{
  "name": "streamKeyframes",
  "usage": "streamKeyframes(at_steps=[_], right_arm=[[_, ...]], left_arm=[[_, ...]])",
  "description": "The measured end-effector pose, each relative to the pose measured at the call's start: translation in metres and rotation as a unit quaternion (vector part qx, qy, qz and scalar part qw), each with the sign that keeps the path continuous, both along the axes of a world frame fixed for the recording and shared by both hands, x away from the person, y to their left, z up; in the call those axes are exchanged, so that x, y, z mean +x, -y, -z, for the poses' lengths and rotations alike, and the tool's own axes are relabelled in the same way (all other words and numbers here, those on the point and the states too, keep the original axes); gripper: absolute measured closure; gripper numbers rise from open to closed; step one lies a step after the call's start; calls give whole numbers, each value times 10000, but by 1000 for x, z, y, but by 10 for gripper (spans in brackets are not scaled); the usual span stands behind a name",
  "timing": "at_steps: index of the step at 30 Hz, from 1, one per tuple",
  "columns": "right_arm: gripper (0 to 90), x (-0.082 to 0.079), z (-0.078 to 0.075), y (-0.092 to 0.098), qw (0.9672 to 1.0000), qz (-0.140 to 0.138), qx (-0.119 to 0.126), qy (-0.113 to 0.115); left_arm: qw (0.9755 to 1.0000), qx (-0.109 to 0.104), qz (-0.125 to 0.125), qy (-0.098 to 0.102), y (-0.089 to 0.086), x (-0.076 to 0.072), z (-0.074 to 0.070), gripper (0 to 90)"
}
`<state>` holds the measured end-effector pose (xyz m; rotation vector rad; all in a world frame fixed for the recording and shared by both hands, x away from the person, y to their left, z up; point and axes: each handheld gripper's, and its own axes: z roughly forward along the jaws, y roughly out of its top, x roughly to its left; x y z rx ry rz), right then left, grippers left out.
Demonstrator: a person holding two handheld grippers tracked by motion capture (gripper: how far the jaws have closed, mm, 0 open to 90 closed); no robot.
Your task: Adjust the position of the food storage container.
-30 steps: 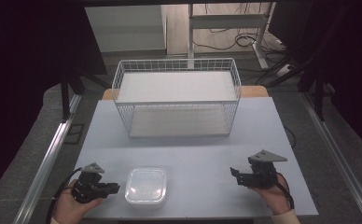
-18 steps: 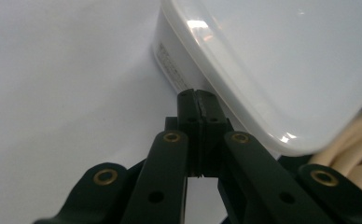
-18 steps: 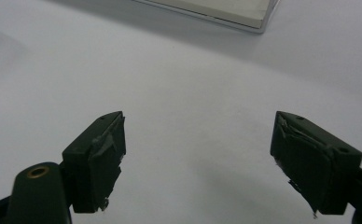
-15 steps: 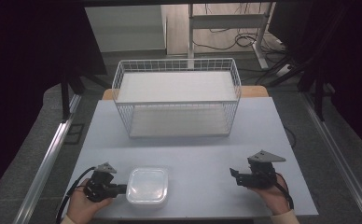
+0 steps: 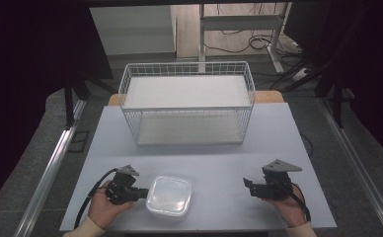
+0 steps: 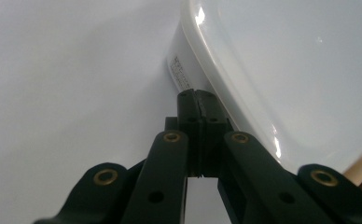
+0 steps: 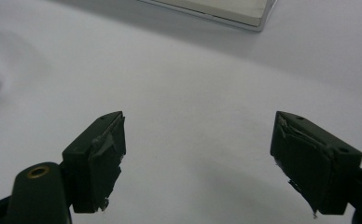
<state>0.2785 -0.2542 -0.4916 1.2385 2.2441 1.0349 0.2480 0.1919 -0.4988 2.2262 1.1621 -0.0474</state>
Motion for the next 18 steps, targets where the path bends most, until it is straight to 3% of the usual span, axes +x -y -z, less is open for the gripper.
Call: streamKeyframes(at_steps=[3,8,13,18], right_arm=[[185,0,0,0,10000,-7,4,0],[184,0,0,1,10000,-1,1,1],[184,0,-1,1,10000,3,7,12],[184,0,0,-1,10000,3,-12,-8]], left_arm=[[10000,-3,72,11,6,5,0,898],[10000,-24,63,23,1,1,-3,899],[9999,-95,73,40,-16,-23,-7,899],[9997,-120,234,-15,-15,-42,-6,899]])
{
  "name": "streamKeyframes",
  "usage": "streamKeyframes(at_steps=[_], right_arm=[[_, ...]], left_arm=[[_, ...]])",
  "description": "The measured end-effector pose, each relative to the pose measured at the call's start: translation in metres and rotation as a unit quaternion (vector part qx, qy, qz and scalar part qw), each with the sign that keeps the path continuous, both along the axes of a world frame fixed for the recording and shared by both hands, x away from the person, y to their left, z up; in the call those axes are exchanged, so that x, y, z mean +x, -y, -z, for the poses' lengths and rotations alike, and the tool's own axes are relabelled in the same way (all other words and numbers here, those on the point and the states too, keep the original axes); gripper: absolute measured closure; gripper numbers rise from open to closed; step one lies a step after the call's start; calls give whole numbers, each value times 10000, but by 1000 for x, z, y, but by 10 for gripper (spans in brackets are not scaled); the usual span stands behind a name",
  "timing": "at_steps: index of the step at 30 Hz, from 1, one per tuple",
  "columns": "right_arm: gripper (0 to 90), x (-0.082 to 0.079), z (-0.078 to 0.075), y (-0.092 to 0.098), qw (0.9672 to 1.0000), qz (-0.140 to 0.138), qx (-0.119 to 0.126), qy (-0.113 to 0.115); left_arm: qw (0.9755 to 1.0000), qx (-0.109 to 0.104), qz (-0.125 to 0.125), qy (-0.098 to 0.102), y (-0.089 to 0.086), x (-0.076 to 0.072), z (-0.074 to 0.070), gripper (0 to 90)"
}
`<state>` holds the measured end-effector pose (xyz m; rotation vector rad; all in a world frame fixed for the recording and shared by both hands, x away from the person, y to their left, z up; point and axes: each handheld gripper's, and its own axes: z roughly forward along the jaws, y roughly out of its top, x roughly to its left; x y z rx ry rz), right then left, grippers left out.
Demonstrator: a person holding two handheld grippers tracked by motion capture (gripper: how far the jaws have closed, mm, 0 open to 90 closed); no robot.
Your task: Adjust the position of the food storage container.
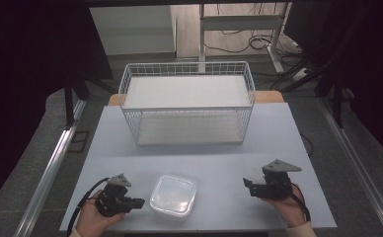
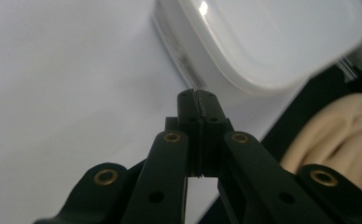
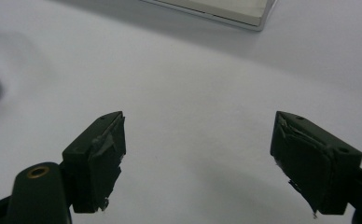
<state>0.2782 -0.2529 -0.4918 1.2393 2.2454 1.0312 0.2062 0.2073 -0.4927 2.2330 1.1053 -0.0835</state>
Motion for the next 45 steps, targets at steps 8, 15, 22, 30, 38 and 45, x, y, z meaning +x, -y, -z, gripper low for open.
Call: streamKeyframes(at_steps=[8,15,22,30,38,45], right_arm=[[184,0,1,0,10000,14,-10,-6],[185,0,0,1,10000,25,-13,14],[184,0,0,2,10000,28,-22,24],[184,0,0,1,10000,17,-31,31],[184,0,0,2,10000,36,-32,26],[185,0,0,2,10000,30,-32,25]], left_arm=[[9991,-59,409,-108,25,-7,5,900],[9991,-43,422,-15,36,2,4,900],[9993,-1,376,91,43,13,6,900],[9996,-21,254,129,43,26,6,900],[9998,-60,121,146,43,47,6,900],[9999,-36,70,120,48,64,5,900]])
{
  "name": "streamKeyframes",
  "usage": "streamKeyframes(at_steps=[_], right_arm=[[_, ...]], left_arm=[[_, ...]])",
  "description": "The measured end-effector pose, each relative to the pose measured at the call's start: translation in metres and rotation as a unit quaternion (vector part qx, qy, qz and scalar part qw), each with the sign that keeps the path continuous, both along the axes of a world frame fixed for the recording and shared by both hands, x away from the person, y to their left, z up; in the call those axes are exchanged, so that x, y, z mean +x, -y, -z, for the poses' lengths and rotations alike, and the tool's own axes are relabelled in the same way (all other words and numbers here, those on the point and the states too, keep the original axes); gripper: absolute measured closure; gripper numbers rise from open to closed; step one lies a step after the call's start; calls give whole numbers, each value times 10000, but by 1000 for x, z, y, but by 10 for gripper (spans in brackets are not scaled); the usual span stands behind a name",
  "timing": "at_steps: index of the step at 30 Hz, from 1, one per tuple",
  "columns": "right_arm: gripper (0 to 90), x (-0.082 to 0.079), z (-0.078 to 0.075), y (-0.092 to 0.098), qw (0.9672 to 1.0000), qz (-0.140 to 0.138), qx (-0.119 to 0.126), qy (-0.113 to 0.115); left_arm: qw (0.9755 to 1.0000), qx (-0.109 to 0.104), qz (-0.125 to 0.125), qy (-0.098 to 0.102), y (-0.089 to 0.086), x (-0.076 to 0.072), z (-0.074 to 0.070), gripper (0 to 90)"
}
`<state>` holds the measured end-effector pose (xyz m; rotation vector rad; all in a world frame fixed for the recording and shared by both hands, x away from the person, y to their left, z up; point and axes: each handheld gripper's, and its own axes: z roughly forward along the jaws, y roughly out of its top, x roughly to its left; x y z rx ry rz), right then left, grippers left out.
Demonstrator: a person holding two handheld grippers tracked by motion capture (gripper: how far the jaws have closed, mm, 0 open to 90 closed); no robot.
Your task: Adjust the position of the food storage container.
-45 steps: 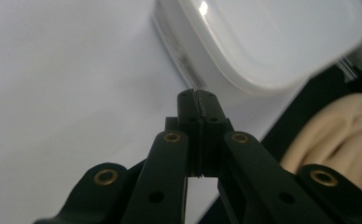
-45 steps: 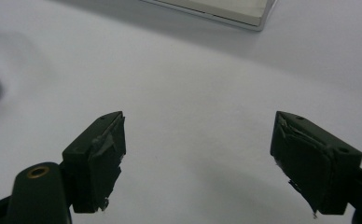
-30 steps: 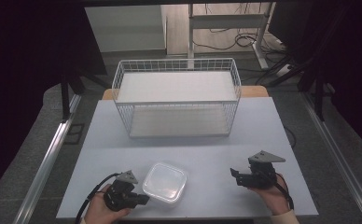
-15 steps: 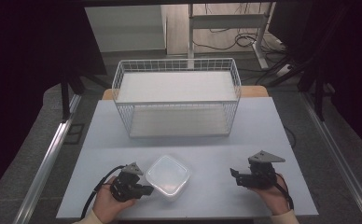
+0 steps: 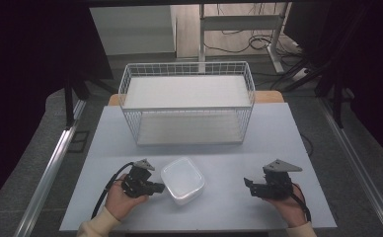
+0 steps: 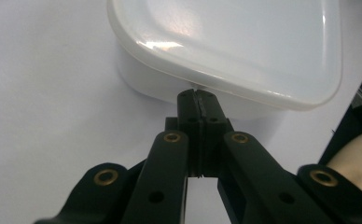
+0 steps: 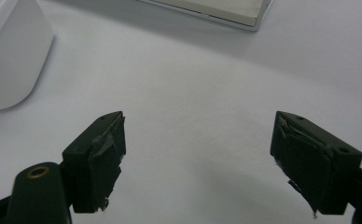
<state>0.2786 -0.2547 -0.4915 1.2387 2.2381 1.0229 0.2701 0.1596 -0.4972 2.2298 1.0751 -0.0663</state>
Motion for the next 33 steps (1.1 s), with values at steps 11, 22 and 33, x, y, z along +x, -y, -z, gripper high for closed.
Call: streamKeyframes(at_steps=[11,22,33], right_arm=[[184,0,1,1,10000,5,0,-9],[185,1,1,2,10000,62,3,2],[185,1,0,2,10000,57,-1,1]], left_arm=[[10000,42,22,21,18,23,-1,900],[10000,26,2,68,33,42,-3,900],[10000,-40,-42,59,37,52,-2,900]])
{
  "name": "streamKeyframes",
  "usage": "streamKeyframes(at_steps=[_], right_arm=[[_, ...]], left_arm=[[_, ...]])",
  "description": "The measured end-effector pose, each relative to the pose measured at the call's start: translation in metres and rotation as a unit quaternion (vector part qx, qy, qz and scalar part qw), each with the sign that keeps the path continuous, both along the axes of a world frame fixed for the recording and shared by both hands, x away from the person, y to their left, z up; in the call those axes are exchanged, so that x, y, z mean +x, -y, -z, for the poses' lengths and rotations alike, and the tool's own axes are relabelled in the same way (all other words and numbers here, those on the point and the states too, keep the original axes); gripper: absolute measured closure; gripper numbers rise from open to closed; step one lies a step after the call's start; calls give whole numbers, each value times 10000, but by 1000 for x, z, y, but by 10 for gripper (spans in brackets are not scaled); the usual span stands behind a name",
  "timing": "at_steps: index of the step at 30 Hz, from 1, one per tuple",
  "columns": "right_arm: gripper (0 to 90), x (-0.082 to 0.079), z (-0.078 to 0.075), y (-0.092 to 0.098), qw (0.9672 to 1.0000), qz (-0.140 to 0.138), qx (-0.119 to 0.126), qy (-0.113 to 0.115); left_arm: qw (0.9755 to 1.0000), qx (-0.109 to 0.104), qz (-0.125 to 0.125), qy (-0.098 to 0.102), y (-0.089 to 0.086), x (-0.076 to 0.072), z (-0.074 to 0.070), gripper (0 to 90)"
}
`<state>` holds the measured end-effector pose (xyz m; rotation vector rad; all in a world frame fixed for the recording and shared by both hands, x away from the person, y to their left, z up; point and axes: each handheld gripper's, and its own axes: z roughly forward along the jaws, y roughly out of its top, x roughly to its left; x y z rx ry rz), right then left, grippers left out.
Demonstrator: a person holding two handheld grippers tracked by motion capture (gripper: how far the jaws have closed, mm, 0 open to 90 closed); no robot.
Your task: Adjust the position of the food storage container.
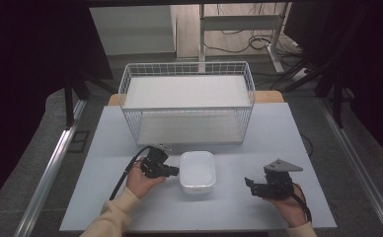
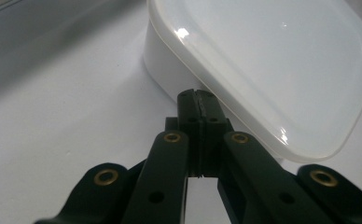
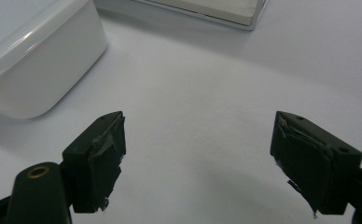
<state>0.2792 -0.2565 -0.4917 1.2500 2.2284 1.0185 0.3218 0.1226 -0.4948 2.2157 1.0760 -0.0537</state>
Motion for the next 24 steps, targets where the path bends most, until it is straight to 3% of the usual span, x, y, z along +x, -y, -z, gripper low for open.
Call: streamKeyframes(at_steps=[10,14,16,17,18,19,24], right_arm=[[185,0,0,0,10000,-4,-28,7],[184,-1,-4,0,9999,-75,71,102],[181,-2,-5,-1,9998,-62,124,165],[181,-2,-5,-1,9997,-29,152,201],[181,-3,-6,0,9996,-12,193,208],[184,-3,-6,0,9995,-24,208,222],[194,-3,-6,-1,9993,-20,328,157]], left_arm=[[10000,-21,21,-4,1,1,1,900],[9997,-84,-75,207,-8,-7,-10,897],[9995,-130,-148,264,-11,-10,-13,829],[9983,-174,-344,432,-18,-16,-18,752],[9983,-174,-344,432,-18,-16,-18,689],[9971,-247,-516,505,-26,-23,-21,618],[9963,-314,-709,383,-37,-29,-23,381]])
